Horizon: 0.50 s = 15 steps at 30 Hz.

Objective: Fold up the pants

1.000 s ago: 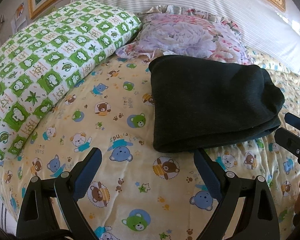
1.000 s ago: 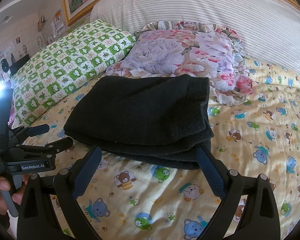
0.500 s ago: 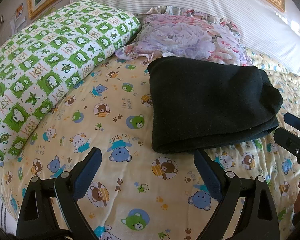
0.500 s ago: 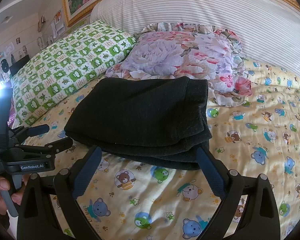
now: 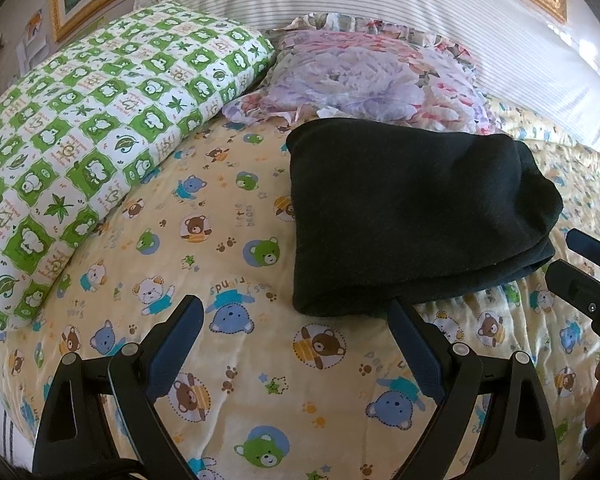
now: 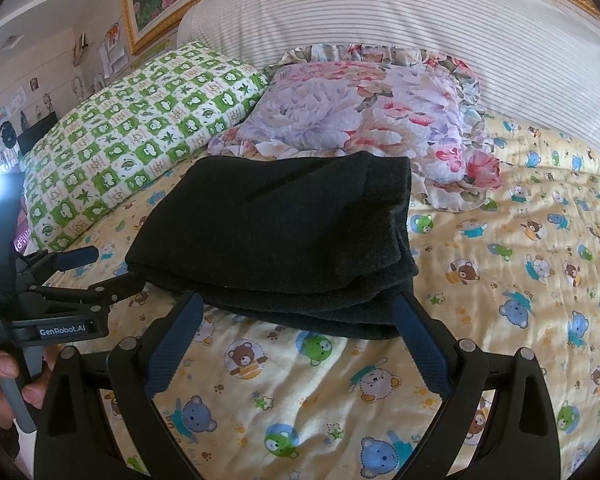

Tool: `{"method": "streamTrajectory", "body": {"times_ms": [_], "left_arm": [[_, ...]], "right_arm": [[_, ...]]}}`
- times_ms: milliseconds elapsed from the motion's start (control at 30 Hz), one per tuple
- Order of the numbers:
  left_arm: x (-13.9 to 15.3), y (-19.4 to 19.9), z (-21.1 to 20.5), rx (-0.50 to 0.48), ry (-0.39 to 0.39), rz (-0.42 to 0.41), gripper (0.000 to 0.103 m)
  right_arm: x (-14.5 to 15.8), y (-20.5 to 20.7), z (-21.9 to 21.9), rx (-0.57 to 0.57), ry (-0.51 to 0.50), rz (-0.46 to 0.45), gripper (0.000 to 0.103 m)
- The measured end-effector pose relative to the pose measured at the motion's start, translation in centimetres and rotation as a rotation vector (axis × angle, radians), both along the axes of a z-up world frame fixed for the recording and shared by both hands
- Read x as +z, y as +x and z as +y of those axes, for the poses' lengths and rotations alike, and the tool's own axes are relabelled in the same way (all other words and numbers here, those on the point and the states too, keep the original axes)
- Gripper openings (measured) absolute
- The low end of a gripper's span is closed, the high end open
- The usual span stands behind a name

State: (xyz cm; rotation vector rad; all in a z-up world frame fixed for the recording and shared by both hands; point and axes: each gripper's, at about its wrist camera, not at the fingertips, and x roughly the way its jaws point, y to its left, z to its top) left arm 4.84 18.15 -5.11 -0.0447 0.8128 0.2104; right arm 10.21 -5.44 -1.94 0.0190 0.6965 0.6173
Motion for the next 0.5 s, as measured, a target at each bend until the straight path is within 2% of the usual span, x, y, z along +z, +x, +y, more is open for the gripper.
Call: {"method": "streamTrajectory", "body": {"times_ms": [500], "left_arm": [[-0.3,1.7,-0.8,-0.016,0.018,0.022,0.094]], "right_arm": [[-0.6,0.6,-0.9,-0.018,0.02,0.036,0.096]]}}
